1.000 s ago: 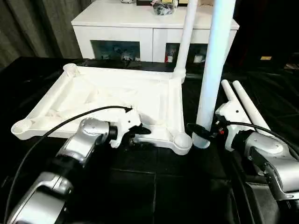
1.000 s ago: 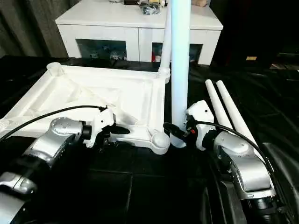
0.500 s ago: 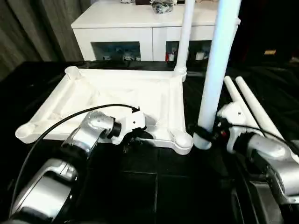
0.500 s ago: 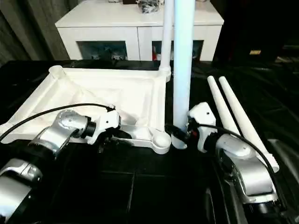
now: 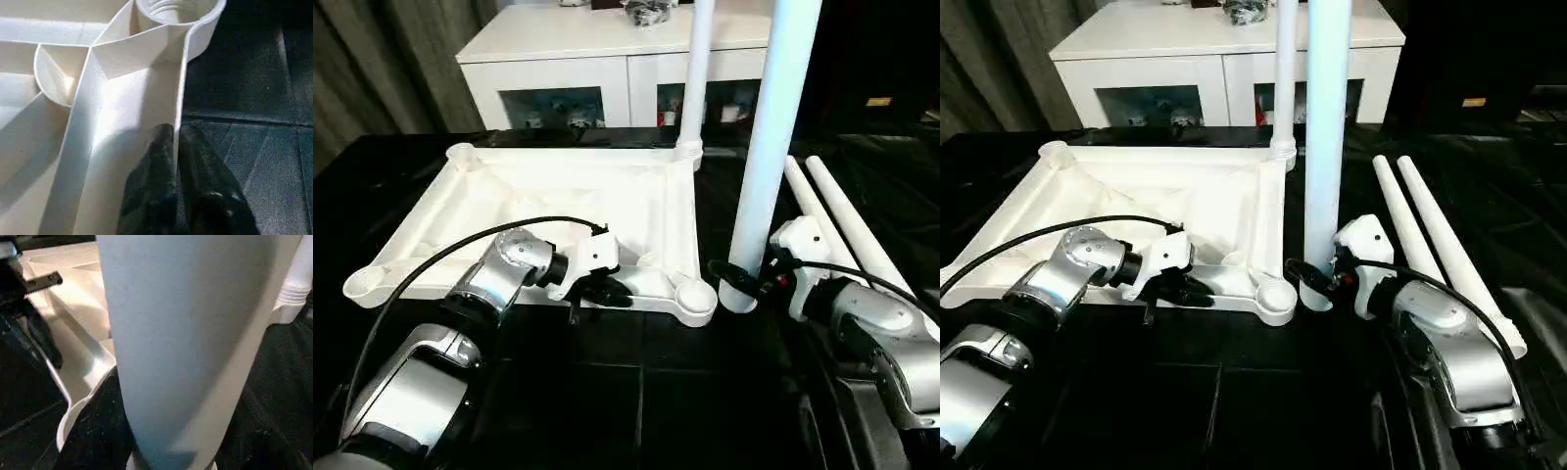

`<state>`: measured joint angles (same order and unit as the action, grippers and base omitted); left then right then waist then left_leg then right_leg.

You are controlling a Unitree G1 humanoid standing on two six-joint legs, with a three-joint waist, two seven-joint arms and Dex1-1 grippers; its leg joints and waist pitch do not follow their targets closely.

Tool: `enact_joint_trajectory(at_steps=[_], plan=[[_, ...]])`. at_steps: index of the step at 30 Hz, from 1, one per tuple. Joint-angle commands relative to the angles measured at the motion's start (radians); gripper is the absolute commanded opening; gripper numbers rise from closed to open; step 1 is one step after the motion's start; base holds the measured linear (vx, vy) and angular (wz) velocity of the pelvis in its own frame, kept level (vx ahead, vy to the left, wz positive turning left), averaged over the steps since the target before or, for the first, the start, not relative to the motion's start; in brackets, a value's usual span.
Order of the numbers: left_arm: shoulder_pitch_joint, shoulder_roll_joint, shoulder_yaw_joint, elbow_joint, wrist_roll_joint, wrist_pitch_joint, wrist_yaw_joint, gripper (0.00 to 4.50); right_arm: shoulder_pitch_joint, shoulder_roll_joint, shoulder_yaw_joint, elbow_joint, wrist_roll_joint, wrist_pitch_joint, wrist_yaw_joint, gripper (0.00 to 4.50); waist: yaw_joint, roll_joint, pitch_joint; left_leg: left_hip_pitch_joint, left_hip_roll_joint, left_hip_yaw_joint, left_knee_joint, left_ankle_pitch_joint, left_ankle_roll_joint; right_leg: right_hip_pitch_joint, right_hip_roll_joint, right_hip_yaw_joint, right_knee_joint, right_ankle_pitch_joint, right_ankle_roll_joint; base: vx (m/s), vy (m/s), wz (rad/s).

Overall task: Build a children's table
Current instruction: Insert table leg to table base

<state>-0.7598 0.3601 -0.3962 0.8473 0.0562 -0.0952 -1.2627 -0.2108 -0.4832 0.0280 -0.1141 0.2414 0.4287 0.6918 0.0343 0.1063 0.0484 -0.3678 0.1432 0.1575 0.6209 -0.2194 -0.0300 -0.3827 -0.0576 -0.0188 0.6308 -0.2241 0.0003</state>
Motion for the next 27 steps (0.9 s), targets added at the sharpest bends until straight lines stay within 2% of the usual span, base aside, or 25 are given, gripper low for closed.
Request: enact_joint_trajectory(at_steps=[1, 2, 3, 4, 6, 7, 9, 11, 13, 14, 15, 16, 17, 18, 19, 21, 22, 23, 24, 25, 26, 27], plan=[[0.048, 0.035, -0.009, 0.011, 0.033, 0.022, 0.016, 0.09, -0.022, 0.006, 0.000, 0.001, 0.001, -0.013, -0.007, 1.86, 0.002, -0.019, -0.063, 0.002, 0.080, -0.030, -0.074, -0.085, 0.089, 0.059, -0.096, 0.040, -0.066, 0.073, -0.315, 0.000, 0.000, 0.00], [0.091, 0.054, -0.010, -0.021, 0.040, 0.039, 0.031, 0.04, -0.030, 0.011, 0.001, 0.009, -0.001, -0.015, -0.010, 1.86, 0.000, -0.033, -0.063, 0.001, 0.079, -0.029, -0.075, -0.087, 0.091, 0.059, -0.095, 0.040, -0.068, 0.066, -0.312, 0.000, 0.000, 0.00], [0.091, 0.054, -0.010, -0.021, 0.040, 0.039, 0.031, 0.04, -0.030, 0.011, 0.001, 0.009, -0.001, -0.015, -0.010, 1.86, 0.001, -0.027, -0.064, 0.001, 0.079, -0.031, -0.074, -0.084, 0.089, 0.060, -0.097, 0.040, -0.063, 0.066, -0.313, 0.000, 0.000, 0.00], [0.143, 0.077, -0.002, -0.072, 0.045, 0.062, 0.060, 0.04, -0.039, 0.018, -0.002, 0.015, 0.002, -0.013, -0.015, 1.86, -0.005, -0.030, -0.061, 0.001, 0.081, -0.030, -0.077, -0.100, 0.087, 0.058, -0.097, 0.038, -0.068, 0.022, -0.305, 0.000, 0.000, 0.00], [0.180, 0.090, 0.013, -0.113, 0.043, 0.088, 0.093, 0.04, -0.049, 0.025, -0.007, 0.020, 0.008, -0.004, -0.021, 1.86, -0.013, -0.027, -0.058, -0.001, 0.080, -0.029, -0.080, -0.109, 0.084, 0.056, -0.096, 0.039, -0.072, -0.014, -0.299, 0.000, 0.000, 0.00], [0.216, 0.093, 0.043, -0.159, 0.037, 0.144, 0.150, 0.04, -0.062, 0.033, -0.014, 0.032, 0.016, 0.000, -0.026, 1.86, -0.018, -0.037, -0.057, 0.002, 0.080, -0.027, -0.081, -0.120, 0.079, 0.054, -0.095, 0.039, -0.074, -0.042, -0.297, 0.000, 0.000, 0.00], [0.240, 0.096, 0.058, -0.198, 0.028, 0.178, 0.163, 0.04, -0.068, 0.036, -0.015, 0.039, 0.016, 0.005, -0.030, 1.86, -0.025, -0.034, -0.051, 0.000, 0.078, -0.027, -0.083, -0.144, 0.071, 0.052, -0.095, 0.039, -0.080, -0.111, -0.290, 0.000, 0.000, 0.00], [0.319, 0.101, 0.100, -0.348, 0.016, 0.288, 0.216, 0.04, -0.090, 0.056, -0.035, 0.049, 0.049, 0.042, -0.041, 1.86, -0.033, -0.039, -0.047, 0.000, 0.081, -0.029, -0.089, -0.170, 0.056, 0.052, -0.096, 0.040, -0.082, -0.192, -0.270, 0.000, 0.000, 0.00], [0.351, 0.104, 0.107, -0.418, 0.023, 0.332, 0.237, 0.04, -0.102, 0.068, -0.048, 0.056, 0.072, 0.073, -0.048, 1.86, -0.041, -0.038, -0.044, -0.001, 0.077, -0.030, -0.092, -0.181, 0.055, 0.048, -0.092, 0.039, -0.089, -0.234, -0.253, 0.000, 0.000, 0.00], [0.382, 0.102, 0.115, -0.491, 0.027, 0.375, 0.259, 0.04, -0.117, 0.078, -0.057, 0.066, 0.094, 0.102, -0.047, 1.86, -0.041, -0.048, -0.045, 0.003, 0.077, -0.026, -0.091, -0.190, 0.054, 0.043, -0.089, 0.040, -0.092, -0.248, -0.250, 0.000, 0.000, 0.00], [0.397, 0.095, 0.119, -0.529, 0.021, 0.402, 0.266, 0.04, -0.125, 0.082, -0.062, 0.070, 0.111, 0.122, -0.040, 1.86, -0.046, -0.047, -0.044, -0.002, 0.077, -0.030, -0.091, -0.176, 0.054, 0.050, -0.095, 0.041, -0.087, -0.242, -0.256, 0.000, 0.000, 0.00], [0.405, 0.090, 0.121, -0.553, 0.016, 0.418, 0.271, 0.04, -0.130, 0.084, -0.064, 0.073, 0.122, 0.133, -0.034, 1.86, -0.042, -0.043, -0.043, 0.003, 0.076, -0.027, -0.091, -0.184, 0.053, 0.041, -0.091, 0.041, -0.094, -0.269, -0.246, 0.000, 0.000, 0.00], [0.422, 0.068, 0.123, -0.597, -0.016, 0.437, 0.268, 0.04, -0.150, 0.094, -0.074, 0.081, 0.165, 0.180, -0.016, 1.86, -0.040, -0.051, -0.043, 0.009, 0.075, -0.024, -0.089, -0.191, 0.052, 0.036, -0.088, 0.044, -0.097, -0.281, -0.245, 0.000, 0.000, 0.00], [0.422, 0.068, 0.123, -0.597, -0.016, 0.437, 0.268, 0.04, -0.150, 0.094, -0.074, 0.081, 0.165, 0.180, -0.016, 1.86, -0.040, -0.048, -0.044, 0.009, 0.073, -0.023, -0.088, -0.188, 0.050, 0.037, -0.088, 0.043, -0.095, -0.273, -0.250, 0.000, 0.000, 0.00], [0.429, 0.060, 0.112, -0.616, -0.017, 0.435, 0.266, 0.04, -0.164, 0.097, -0.075, 0.094, 0.185, 0.199, 0.002, 1.86, -0.035, -0.057, -0.046, 0.007, 0.075, -0.024, -0.089, -0.176, 0.053, 0.037, -0.089, 0.044, -0.094, -0.264, -0.248, 0.000, 0.000, 0.00], [0.432, 0.050, 0.103, -0.626, -0.016, 0.436, 0.265, 0.04, -0.181, 0.099, -0.071, 0.115, 0.201, 0.213, 0.026, 1.86, -0.035, -0.055, -0.044, 0.007, 0.075, -0.022, -0.090, -0.175, 0.055, 0.035, -0.088, 0.044, -0.095, -0.258, -0.249, 0.000, 0.000, 0.00], [0.433, 0.046, 0.097, -0.636, -0.015, 0.441, 0.265, 0.04, -0.196, 0.100, -0.068, 0.131, 0.210, 0.221, 0.044, 1.86, -0.027, -0.062, -0.047, 0.008, 0.076, -0.020, -0.088, -0.151, 0.058, 0.034, -0.089, 0.044, -0.091, -0.222, -0.256, 0.000, 0.000, 0.00], [0.436, 0.043, 0.095, -0.647, -0.015, 0.451, 0.267, 0.04, -0.207, 0.101, -0.066, 0.142, 0.216, 0.228, 0.056, 1.86, -0.025, -0.061, -0.047, 0.008, 0.076, -0.019, -0.088, -0.144, 0.058, 0.034, -0.088, 0.044, -0.091, -0.208, -0.257, 0.000, 0.000, 0.00], [0.443, 0.043, 0.085, -0.687, -0.014, 0.488, 0.274, 0.04, -0.235, 0.105, -0.062, 0.174, 0.231, 0.240, 0.087, 1.86, -0.019, -0.067, -0.052, 0.010, 0.078, -0.018, -0.085, -0.120, 0.060, 0.036, -0.089, 0.045, -0.083, -0.158, -0.266, 0.000, 0.000, 0.00], [0.445, 0.044, 0.083, -0.697, -0.015, 0.498, 0.276, 0.04, -0.241, 0.106, -0.061, 0.181, 0.233, 0.243, 0.093, 1.86, -0.016, -0.065, -0.050, 0.009, 0.078, -0.017, -0.086, -0.099, 0.065, 0.034, -0.087, 0.043, -0.082, -0.113, -0.275, 0.000, 0.000, 0.00], [0.442, 0.046, 0.078, -0.698, -0.008, 0.494, 0.277, 0.04, -0.248, 0.101, -0.047, 0.195, 0.222, 0.231, 0.110, 1.86, -0.017, -0.080, -0.052, 0.010, 0.078, -0.014, -0.084, -0.092, 0.070, 0.035, -0.085, 0.043, -0.081, -0.090, -0.278, 0.000, 0.000, 0.00], [0.439, 0.047, 0.074, -0.698, -0.003, 0.493, 0.280, 0.04, -0.258, 0.098, -0.030, 0.215, 0.208, 0.220, 0.123, 1.86, -0.011, -0.081, -0.055, 0.010, 0.079, -0.015, -0.084, -0.066, 0.079, 0.039, -0.087, 0.041, -0.075, -0.044, -0.285, 0.000, 0.000, 0.00]])
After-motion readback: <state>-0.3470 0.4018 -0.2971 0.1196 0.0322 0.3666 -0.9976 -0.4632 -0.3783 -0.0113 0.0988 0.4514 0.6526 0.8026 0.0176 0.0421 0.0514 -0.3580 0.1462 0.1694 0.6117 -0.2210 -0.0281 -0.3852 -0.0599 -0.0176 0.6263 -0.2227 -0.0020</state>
